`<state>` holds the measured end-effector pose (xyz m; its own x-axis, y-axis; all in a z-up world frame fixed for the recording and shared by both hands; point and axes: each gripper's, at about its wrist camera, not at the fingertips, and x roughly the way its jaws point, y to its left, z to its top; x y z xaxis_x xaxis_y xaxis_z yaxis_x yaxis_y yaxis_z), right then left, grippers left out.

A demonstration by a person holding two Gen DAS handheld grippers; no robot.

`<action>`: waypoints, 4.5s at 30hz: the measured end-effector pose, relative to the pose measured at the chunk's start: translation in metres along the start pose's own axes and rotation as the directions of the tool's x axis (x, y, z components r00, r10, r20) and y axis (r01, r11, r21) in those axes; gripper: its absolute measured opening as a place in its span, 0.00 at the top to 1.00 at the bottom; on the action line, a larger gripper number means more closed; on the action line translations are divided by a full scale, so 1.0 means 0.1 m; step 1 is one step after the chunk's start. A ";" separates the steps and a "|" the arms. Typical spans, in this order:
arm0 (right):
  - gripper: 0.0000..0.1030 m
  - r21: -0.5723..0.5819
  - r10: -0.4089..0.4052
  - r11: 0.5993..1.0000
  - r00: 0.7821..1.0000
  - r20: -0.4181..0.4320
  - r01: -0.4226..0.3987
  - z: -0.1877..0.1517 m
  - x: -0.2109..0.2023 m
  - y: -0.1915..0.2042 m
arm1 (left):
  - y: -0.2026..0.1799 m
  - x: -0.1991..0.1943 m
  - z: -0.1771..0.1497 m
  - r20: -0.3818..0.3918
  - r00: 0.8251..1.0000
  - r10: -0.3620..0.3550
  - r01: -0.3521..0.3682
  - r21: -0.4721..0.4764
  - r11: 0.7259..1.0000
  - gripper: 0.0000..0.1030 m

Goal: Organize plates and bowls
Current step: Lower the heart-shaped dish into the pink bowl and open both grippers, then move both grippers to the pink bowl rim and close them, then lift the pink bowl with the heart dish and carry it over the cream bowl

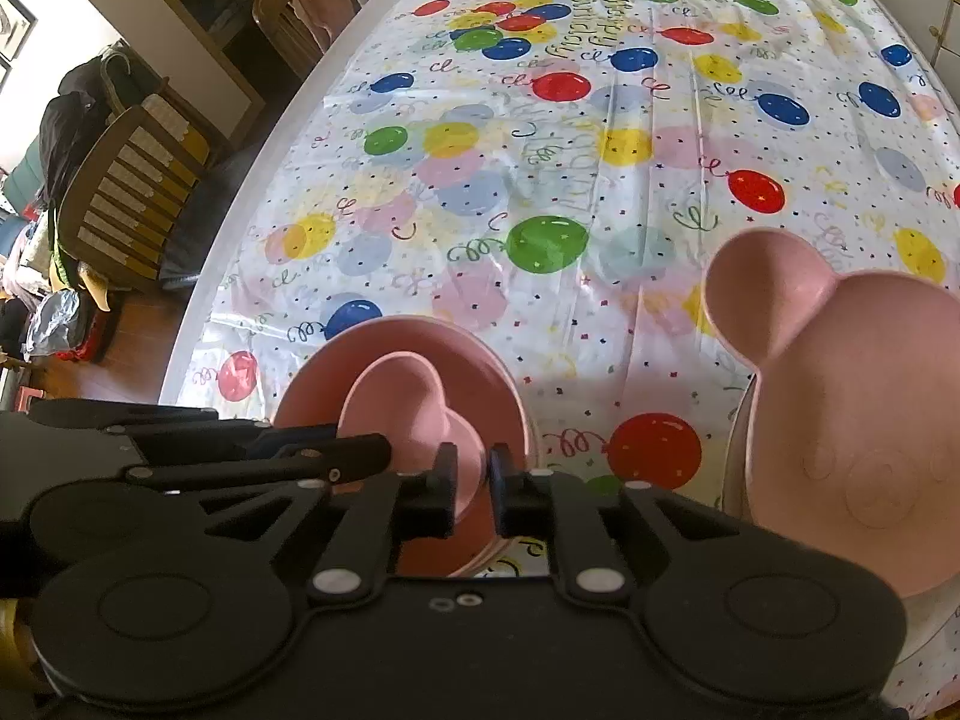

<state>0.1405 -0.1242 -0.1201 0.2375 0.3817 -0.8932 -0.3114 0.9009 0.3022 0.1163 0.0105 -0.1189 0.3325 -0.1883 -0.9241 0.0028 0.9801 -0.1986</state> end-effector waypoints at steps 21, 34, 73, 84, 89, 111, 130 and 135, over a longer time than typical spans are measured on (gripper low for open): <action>0.63 -0.004 0.005 1.000 0.995 0.102 -0.005 -0.05 -0.38 0.02 | 0.03 -0.26 -0.10 0.065 0.998 -0.016 0.015 0.018 1.000 0.90; 0.41 -0.003 0.019 1.000 0.981 0.194 -0.019 -0.19 -0.70 -0.01 | 0.05 -0.56 -0.20 0.139 0.989 -0.045 0.041 0.035 0.999 0.73; 0.45 0.371 -0.112 0.926 0.991 0.079 0.075 -0.33 0.12 -0.25 | 0.34 0.09 -0.17 0.064 0.997 0.046 -0.038 -0.132 0.991 0.29; 0.71 0.368 -0.074 0.929 0.996 0.047 0.051 -0.33 0.22 -0.18 | 0.32 0.17 -0.15 0.044 0.999 -0.002 0.008 -0.142 0.990 0.59; 0.76 0.353 -0.084 0.934 0.995 0.049 0.062 -0.33 0.21 -0.15 | 0.26 0.17 -0.15 0.046 0.999 -0.003 0.009 -0.132 0.991 0.66; 0.78 0.317 -0.152 0.943 0.977 0.151 0.097 -0.21 -0.58 -0.30 | -0.45 -0.38 0.13 0.103 0.994 -0.035 0.038 -0.026 0.999 0.67; 0.79 0.382 -0.224 0.913 0.960 0.169 0.145 -0.22 -1.15 -1.40 | -1.71 -0.10 0.45 0.089 0.993 -0.083 0.077 0.065 0.995 0.67; 0.79 0.387 -0.224 0.910 0.963 0.147 0.152 -0.26 -1.13 -1.63 | -1.87 0.07 0.46 0.075 0.994 -0.084 0.080 0.055 0.995 0.67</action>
<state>0.1406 -0.3193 -0.0768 0.4342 0.1965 -0.8792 0.1089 0.9573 0.2677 0.1612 -0.1709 -0.0735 0.4009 -0.2643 -0.8771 0.0812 0.9640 -0.2534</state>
